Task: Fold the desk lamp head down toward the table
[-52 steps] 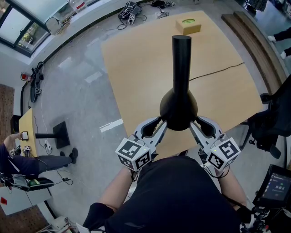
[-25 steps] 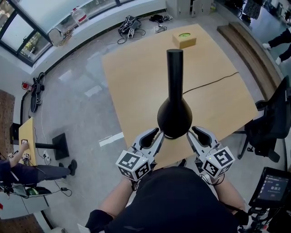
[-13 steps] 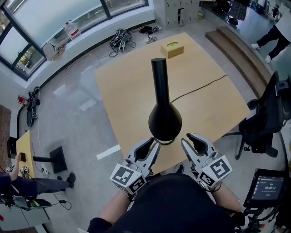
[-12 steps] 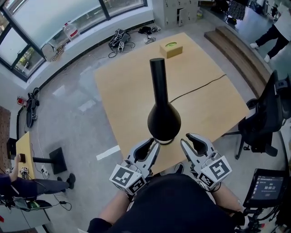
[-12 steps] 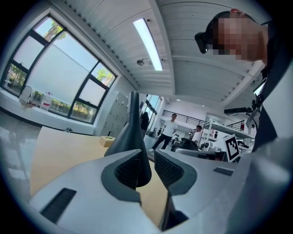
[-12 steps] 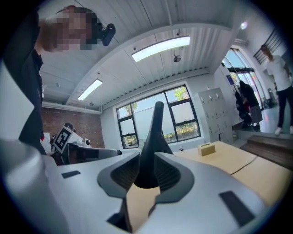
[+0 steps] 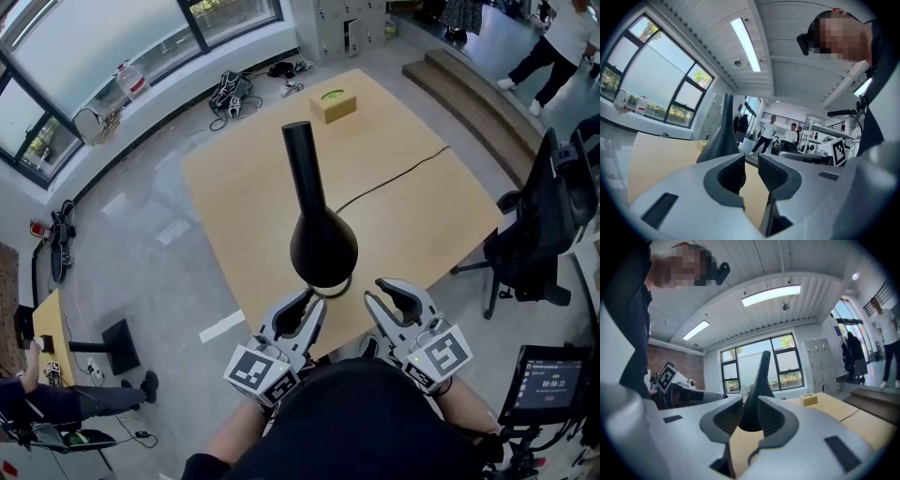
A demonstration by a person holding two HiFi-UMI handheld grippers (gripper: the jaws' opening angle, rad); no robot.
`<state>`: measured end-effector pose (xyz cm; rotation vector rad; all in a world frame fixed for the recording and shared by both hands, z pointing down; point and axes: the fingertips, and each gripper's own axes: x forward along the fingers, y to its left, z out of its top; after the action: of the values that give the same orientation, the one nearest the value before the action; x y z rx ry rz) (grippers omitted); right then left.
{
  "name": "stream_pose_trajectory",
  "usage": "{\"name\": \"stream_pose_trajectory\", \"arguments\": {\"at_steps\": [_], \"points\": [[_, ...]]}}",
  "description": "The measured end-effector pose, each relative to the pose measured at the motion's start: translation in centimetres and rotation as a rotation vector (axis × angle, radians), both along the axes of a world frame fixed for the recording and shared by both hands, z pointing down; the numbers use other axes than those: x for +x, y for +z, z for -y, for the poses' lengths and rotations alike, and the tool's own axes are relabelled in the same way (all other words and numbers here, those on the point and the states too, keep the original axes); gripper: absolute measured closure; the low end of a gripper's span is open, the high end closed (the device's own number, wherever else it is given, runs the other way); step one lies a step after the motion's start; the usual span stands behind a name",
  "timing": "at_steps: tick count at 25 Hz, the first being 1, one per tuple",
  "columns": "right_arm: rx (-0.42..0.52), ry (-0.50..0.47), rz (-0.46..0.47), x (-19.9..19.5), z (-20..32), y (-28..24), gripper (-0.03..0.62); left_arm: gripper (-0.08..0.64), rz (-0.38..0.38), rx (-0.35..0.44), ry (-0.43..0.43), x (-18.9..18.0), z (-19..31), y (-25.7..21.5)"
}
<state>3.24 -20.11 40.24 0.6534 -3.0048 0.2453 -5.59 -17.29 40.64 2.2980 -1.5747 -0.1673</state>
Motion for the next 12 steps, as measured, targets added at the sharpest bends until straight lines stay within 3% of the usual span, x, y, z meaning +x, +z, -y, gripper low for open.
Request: {"name": "stream_pose_trajectory", "arguments": {"at_steps": [4, 8, 12], "points": [[0.012, 0.005, 0.006, 0.19, 0.16, -0.21, 0.489, 0.474, 0.026, 0.010, 0.006, 0.25, 0.03, -0.01], [0.019, 0.007, 0.007, 0.33, 0.07, -0.44, 0.489, 0.474, 0.111, 0.028, 0.023, 0.86, -0.25, -0.17], [0.018, 0.002, 0.001, 0.03, -0.02, -0.40, 0.489, 0.474, 0.115, 0.024, 0.034, 0.98, -0.30, -0.18]]}}
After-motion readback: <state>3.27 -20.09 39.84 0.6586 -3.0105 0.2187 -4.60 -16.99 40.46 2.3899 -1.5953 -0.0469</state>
